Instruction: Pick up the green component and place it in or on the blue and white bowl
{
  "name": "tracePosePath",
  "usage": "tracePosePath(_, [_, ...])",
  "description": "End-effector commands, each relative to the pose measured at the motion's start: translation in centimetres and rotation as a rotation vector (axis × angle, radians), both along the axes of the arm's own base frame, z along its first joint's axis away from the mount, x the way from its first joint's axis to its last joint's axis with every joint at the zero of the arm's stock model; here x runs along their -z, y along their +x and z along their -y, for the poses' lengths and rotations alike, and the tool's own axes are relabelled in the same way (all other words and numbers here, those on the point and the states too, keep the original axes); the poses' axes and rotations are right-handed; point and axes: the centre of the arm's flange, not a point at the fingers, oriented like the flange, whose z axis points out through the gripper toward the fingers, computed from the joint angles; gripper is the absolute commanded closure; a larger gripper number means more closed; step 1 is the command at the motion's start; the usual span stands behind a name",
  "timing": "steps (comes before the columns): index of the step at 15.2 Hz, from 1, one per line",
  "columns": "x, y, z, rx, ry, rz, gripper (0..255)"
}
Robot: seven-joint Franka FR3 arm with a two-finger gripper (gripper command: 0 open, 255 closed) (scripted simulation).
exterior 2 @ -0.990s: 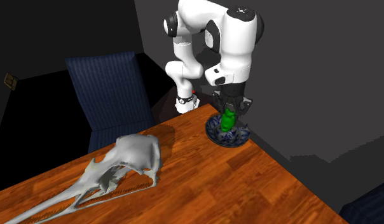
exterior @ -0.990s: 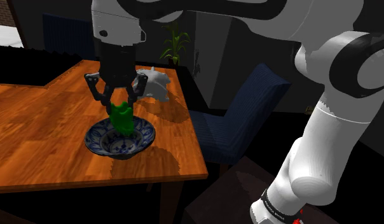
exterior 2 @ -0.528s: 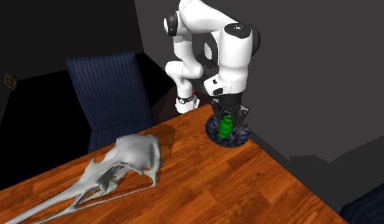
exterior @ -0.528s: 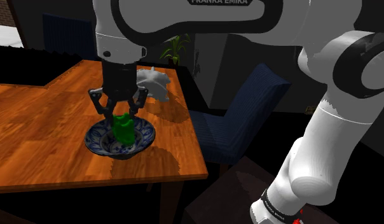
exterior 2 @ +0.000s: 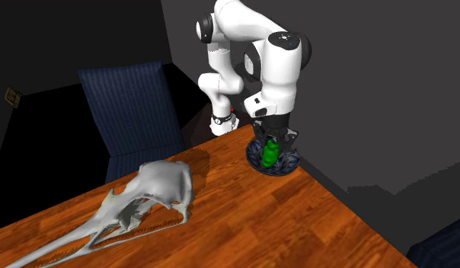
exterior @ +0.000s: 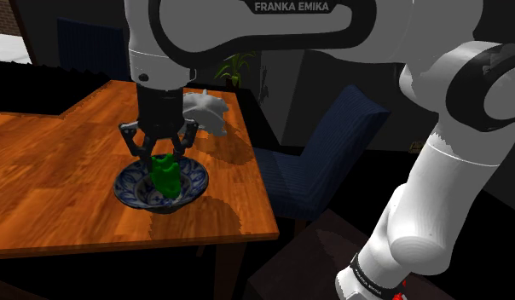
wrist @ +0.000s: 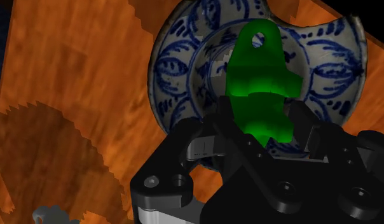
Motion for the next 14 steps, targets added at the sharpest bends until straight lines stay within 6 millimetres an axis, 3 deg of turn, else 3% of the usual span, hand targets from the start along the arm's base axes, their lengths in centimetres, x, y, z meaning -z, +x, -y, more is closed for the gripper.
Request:
tracePosePath(1, [0.0, 0.0, 0.0, 0.0, 0.0, 0.0, 0])
tracePosePath(6, [0.0, 0.0, 0.0, 0.0, 0.0, 0.0, 0])
tracePosePath(10, [-5.0, 0.2, 0.3, 0.0, 0.0, 0.0, 0])
tracePosePath(14, [-5.0, 0.2, 0.3, 0.0, 0.0, 0.0, 0])
